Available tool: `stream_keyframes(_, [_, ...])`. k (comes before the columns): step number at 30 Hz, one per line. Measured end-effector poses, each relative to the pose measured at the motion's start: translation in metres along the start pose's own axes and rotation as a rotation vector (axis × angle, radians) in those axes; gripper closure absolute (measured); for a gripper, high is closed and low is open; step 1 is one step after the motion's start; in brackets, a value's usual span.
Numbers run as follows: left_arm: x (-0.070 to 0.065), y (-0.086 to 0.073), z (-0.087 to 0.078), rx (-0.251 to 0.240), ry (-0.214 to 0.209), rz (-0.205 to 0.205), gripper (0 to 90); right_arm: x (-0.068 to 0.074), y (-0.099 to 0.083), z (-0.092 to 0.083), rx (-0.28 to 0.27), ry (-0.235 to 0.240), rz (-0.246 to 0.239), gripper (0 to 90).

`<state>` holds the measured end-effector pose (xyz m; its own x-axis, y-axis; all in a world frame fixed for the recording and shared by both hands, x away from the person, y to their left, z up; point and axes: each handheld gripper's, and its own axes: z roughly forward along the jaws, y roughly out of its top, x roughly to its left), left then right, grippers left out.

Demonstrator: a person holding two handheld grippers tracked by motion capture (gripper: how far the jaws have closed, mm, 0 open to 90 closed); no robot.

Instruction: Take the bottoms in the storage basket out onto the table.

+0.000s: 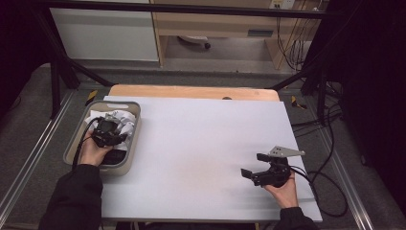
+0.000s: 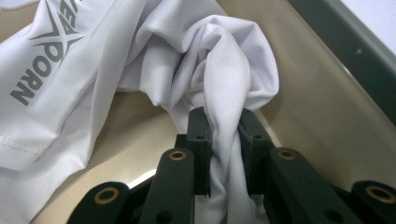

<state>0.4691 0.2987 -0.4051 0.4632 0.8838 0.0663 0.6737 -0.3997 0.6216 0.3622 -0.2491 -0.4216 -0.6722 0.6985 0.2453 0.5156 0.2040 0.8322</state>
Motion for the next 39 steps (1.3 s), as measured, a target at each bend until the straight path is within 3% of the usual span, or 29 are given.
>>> stream_keyframes(39, [0.009, 0.005, -0.039, -0.187, -0.015, -0.088, 77.4, 0.000, 0.000, 0.000, -0.001, -0.001, 0.000, 0.6])
